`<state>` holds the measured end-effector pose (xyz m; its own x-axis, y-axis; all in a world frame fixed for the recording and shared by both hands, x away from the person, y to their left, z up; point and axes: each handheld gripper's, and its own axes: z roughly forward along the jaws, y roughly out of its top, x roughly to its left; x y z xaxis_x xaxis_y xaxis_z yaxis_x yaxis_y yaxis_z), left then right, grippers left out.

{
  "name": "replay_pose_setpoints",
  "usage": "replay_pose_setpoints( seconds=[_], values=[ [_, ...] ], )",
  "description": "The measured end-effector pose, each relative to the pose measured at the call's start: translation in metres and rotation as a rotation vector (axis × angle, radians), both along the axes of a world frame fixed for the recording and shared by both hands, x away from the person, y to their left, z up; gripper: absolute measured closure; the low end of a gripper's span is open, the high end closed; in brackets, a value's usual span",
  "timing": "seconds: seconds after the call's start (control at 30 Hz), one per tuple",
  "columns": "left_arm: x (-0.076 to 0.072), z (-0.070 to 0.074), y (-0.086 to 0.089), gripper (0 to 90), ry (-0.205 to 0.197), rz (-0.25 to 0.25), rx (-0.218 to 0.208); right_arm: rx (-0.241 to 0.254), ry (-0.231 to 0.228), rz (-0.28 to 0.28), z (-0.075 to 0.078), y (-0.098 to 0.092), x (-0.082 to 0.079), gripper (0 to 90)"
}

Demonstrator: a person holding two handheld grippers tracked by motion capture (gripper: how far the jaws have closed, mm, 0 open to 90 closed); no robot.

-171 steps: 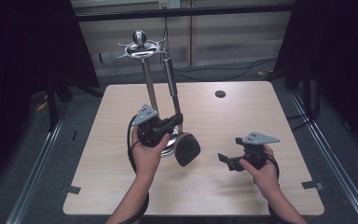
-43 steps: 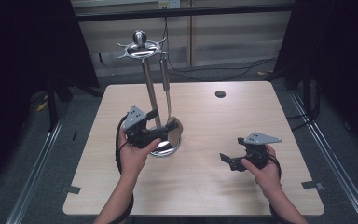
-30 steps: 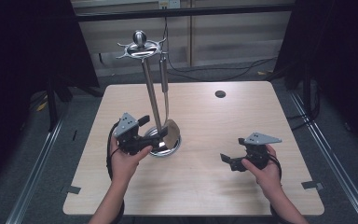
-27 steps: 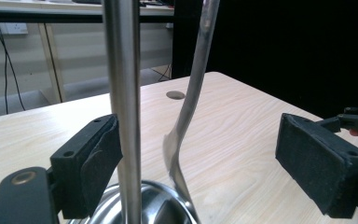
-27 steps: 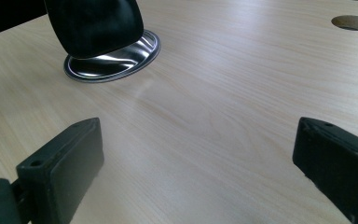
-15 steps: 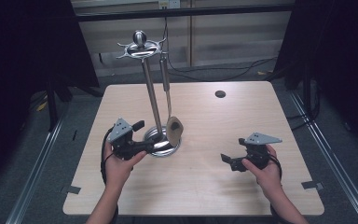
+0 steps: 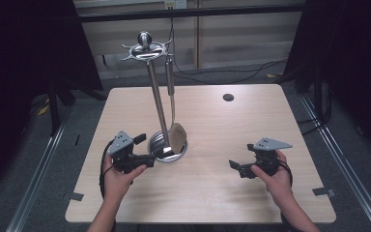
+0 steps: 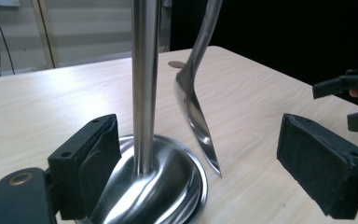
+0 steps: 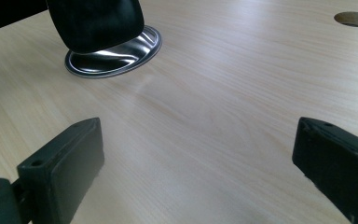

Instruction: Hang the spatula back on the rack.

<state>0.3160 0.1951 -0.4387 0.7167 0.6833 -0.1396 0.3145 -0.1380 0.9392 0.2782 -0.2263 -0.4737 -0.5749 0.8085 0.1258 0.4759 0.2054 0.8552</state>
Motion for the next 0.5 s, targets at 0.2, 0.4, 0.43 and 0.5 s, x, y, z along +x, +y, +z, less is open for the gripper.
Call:
replay_pose_setpoints(
  seconds=[0.2,0.4,0.43,0.5],
  values=[
    [0.0,-0.008,0.007,12.0,0.04,-0.012,0.004,-0.022,0.008,0.011,-0.003,0.0,-0.001,2.0],
    [-0.001,-0.015,0.013,11.0,0.075,-0.015,0.026,-0.031,0.011,0.007,-0.004,-0.003,-0.003,2.0],
    [0.0,-0.017,0.014,11.0,0.082,-0.016,0.03,-0.033,0.009,0.009,-0.004,-0.004,-0.003,2.1],
    [0.001,-0.021,0.016,11.1,0.094,-0.008,0.043,-0.033,0.006,0.008,-0.004,-0.004,-0.003,2.1]
  ],
)
